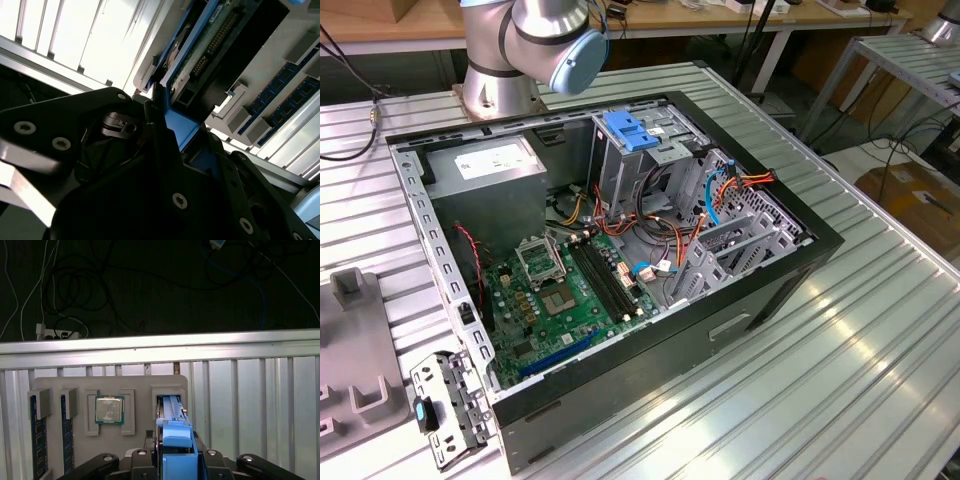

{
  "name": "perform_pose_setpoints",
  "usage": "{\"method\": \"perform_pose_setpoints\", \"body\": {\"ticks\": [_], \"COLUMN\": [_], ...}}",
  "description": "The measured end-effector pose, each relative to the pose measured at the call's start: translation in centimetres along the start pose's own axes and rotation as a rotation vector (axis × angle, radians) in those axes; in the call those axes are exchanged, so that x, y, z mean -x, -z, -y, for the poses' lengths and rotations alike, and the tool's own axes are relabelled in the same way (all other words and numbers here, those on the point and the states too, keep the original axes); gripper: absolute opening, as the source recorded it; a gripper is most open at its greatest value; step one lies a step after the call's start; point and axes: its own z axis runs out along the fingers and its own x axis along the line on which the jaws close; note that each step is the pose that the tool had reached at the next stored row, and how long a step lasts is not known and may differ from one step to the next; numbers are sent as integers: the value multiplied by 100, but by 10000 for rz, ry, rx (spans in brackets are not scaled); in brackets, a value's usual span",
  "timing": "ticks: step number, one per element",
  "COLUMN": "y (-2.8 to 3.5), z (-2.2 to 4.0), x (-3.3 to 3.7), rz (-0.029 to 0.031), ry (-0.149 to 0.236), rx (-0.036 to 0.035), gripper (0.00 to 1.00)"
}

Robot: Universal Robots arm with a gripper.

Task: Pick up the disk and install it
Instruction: 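Pick up the disk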

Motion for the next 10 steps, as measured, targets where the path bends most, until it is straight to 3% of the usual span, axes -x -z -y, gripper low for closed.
{"method": "perform_pose_setpoints", "body": {"ticks": [4,10], "y": [15,84], "z": [1,2], "x": [0,0], "rz": [-11,-79], "ry": [0,2], "rx": [0,-4], "gripper": [37,37]}}
